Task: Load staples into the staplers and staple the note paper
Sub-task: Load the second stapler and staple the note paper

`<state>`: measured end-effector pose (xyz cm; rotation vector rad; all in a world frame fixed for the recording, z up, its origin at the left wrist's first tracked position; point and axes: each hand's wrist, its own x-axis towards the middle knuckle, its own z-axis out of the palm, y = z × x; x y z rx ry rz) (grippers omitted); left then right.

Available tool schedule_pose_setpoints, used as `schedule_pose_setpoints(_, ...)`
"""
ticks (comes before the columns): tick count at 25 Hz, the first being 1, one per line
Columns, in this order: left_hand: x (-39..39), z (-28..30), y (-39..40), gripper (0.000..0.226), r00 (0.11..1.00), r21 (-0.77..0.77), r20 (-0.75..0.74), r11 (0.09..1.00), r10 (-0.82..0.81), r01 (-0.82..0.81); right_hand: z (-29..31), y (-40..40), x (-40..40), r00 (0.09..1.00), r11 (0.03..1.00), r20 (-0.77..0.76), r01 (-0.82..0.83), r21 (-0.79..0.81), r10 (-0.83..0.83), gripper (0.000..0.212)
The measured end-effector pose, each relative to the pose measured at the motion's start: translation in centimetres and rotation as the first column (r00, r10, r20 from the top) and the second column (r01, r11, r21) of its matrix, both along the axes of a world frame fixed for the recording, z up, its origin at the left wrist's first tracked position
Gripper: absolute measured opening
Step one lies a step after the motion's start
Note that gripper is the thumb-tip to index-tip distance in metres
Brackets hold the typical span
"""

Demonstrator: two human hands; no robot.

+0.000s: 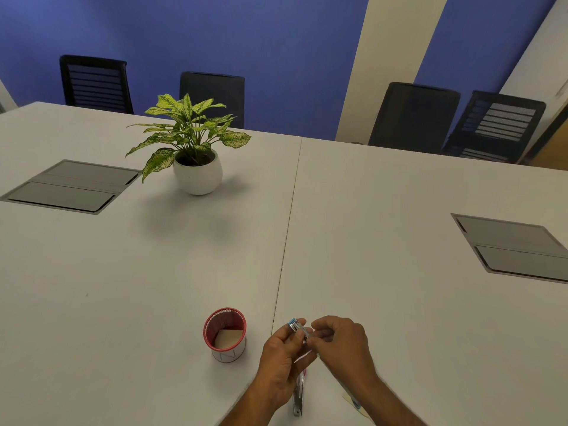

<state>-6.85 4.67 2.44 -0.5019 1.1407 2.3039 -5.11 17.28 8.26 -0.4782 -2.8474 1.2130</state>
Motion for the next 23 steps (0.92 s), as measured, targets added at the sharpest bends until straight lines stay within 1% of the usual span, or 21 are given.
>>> schedule_pose_setpoints(5,-0.2,-0.1,-0.1,0.024,1.000,0.003,0.013,1.000,0.002,-0.002,0.2,-0.1,-0.1,1.000,0.999,0.002,-0.001,-0.034,0.001,0.030)
schedule_pose_setpoints(7,-0.3,0.0,-0.1,0.024,1.000,0.022,0.018,1.000,0.002,-0.002,0.5,0.0,0.1,1.000,0.997,0.012,-0.005,-0.081,0.006,0.033)
schedule_pose_setpoints(9,-0.4,0.0,-0.1,0.024,0.999,0.048,0.037,0.999,0.015,-0.016,1.0,0.4,0.2,0.998,0.989,0.054,-0.006,-0.149,0.014,0.034)
schedule_pose_setpoints(11,-0.4,0.1,-0.1,0.024,0.998,0.065,0.066,0.997,0.024,-0.028,1.4,1.0,0.3,0.989,0.960,0.142,0.001,-0.278,0.040,0.028)
schedule_pose_setpoints(13,-0.3,0.1,-0.1,0.024,0.995,0.079,0.095,0.996,0.029,-0.036,1.8,1.6,0.3,0.969,0.910,0.232,0.019,-0.414,0.085,0.018)
schedule_pose_setpoints(15,-0.2,0.1,-0.1,0.025,0.992,0.099,0.117,0.994,0.043,-0.055,2.1,2.2,0.4,0.954,0.870,0.276,0.038,-0.491,0.114,0.011)
schedule_pose_setpoints(18,0.1,0.1,0.0,0.024,0.988,0.115,0.152,0.992,0.039,-0.057,2.2,2.6,0.5,0.945,0.833,0.304,0.072,-0.549,0.119,0.004)
schedule_pose_setpoints(23,0.4,0.0,0.1,0.025,0.980,0.110,0.196,0.993,0.029,-0.051,1.8,2.6,0.6,0.939,0.805,0.321,0.097,-0.586,0.121,0.002)
